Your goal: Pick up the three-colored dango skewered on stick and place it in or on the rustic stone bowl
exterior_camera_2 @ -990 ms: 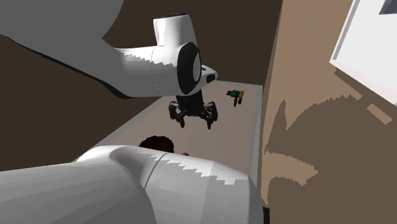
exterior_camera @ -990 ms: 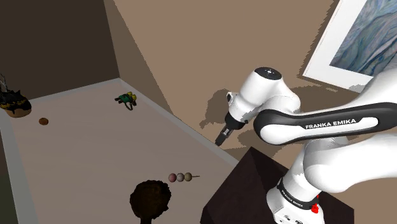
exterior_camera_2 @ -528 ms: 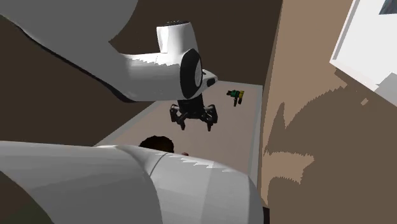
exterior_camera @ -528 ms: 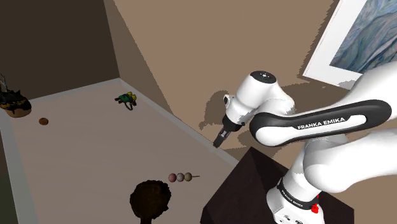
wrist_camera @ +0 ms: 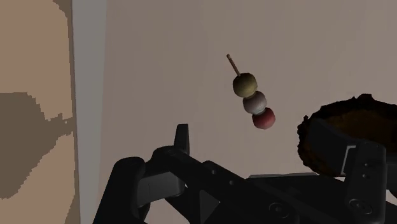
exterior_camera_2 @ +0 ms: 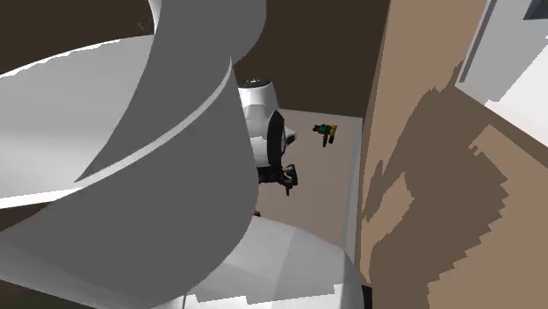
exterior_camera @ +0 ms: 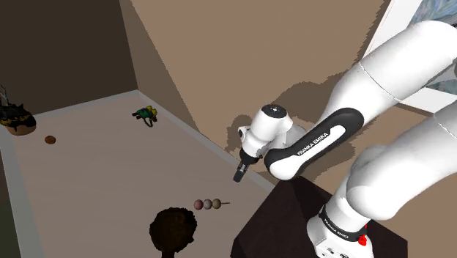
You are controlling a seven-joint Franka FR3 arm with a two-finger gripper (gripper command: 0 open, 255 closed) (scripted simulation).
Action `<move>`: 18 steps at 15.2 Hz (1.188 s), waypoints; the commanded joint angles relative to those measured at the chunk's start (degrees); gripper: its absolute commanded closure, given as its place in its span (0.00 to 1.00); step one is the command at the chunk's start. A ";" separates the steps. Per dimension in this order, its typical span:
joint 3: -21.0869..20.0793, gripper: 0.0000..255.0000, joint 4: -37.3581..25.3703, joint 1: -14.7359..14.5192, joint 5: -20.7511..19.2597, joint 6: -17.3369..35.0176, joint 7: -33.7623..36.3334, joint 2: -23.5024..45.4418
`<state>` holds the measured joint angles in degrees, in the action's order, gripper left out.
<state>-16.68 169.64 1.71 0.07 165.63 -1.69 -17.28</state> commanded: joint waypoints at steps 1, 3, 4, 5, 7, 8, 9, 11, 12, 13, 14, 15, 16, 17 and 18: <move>-3.21 0.00 -2.26 4.19 -5.22 5.58 1.87 8.37; -7.66 0.00 -5.34 12.38 -20.64 8.94 11.04 15.85; -6.53 0.00 -7.79 14.08 -33.78 9.55 19.92 19.90; -5.26 0.00 -10.63 14.86 -45.44 9.55 28.04 23.87; 3.77 0.00 -15.39 7.03 -56.70 10.53 35.64 30.39; 7.08 0.00 -17.61 3.86 -60.26 11.20 37.96 33.37; 9.51 0.00 -19.83 1.43 -63.29 11.84 39.91 36.29; 13.21 0.00 -24.16 -2.57 -67.66 13.16 42.55 41.87; 14.41 0.00 -26.32 -4.00 -69.42 13.72 43.53 44.58; 15.42 0.00 -28.44 -5.29 -70.77 14.26 44.16 47.23; 16.19 0.00 -30.54 -6.37 -71.82 14.73 44.52 49.82; 16.75 0.00 -32.63 -7.27 -72.60 15.13 44.62 52.36; 16.86 0.00 -33.09 -7.46 -72.73 15.21 44.60 52.92; 18.00 0.00 -33.96 -8.58 -73.73 15.88 45.91 53.96; 19.17 0.00 -34.83 -9.76 -74.67 16.59 47.21 55.02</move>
<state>1.12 135.77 -6.73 -73.31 181.39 44.09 36.50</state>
